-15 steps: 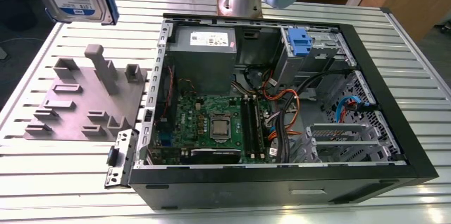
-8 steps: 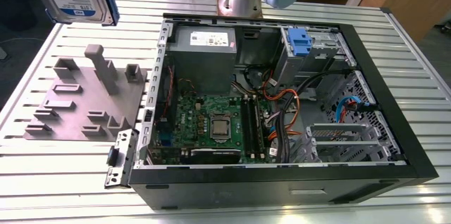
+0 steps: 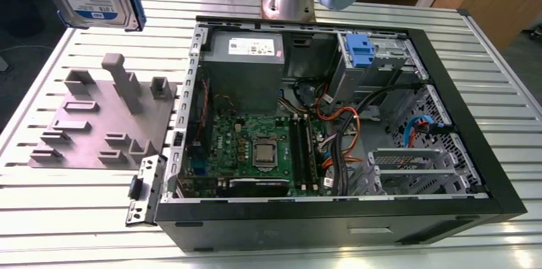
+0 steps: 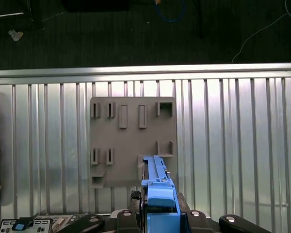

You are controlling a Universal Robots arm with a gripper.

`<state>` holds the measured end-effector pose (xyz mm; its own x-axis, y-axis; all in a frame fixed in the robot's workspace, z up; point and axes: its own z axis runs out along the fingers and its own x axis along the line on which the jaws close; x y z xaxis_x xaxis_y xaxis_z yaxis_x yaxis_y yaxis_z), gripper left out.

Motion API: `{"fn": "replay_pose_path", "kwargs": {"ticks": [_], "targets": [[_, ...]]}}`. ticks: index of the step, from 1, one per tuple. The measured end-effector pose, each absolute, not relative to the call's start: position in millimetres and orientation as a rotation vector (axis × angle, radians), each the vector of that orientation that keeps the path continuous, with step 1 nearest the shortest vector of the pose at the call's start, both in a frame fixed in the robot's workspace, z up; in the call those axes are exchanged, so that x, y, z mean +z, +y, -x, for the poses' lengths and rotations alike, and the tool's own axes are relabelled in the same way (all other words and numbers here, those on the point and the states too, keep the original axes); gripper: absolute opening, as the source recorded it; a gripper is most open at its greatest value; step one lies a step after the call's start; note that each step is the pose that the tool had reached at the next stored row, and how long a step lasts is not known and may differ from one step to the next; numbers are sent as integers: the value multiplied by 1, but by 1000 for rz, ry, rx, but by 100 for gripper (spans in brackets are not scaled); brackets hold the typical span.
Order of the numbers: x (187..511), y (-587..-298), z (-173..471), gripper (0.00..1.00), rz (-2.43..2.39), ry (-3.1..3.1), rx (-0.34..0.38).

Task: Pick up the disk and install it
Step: 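Pick up the disk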

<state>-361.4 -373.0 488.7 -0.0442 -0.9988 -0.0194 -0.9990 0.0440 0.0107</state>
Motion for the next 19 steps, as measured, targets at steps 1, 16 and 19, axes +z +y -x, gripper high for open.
{"fn": "replay_pose_path", "kwargs": {"ticks": [1,16,19], "targets": [[489,-373,361,37,2167,2265,33],[489,-373,353,37,2167,2265,33],[489,-373,352,37,2167,2265,33]]}}
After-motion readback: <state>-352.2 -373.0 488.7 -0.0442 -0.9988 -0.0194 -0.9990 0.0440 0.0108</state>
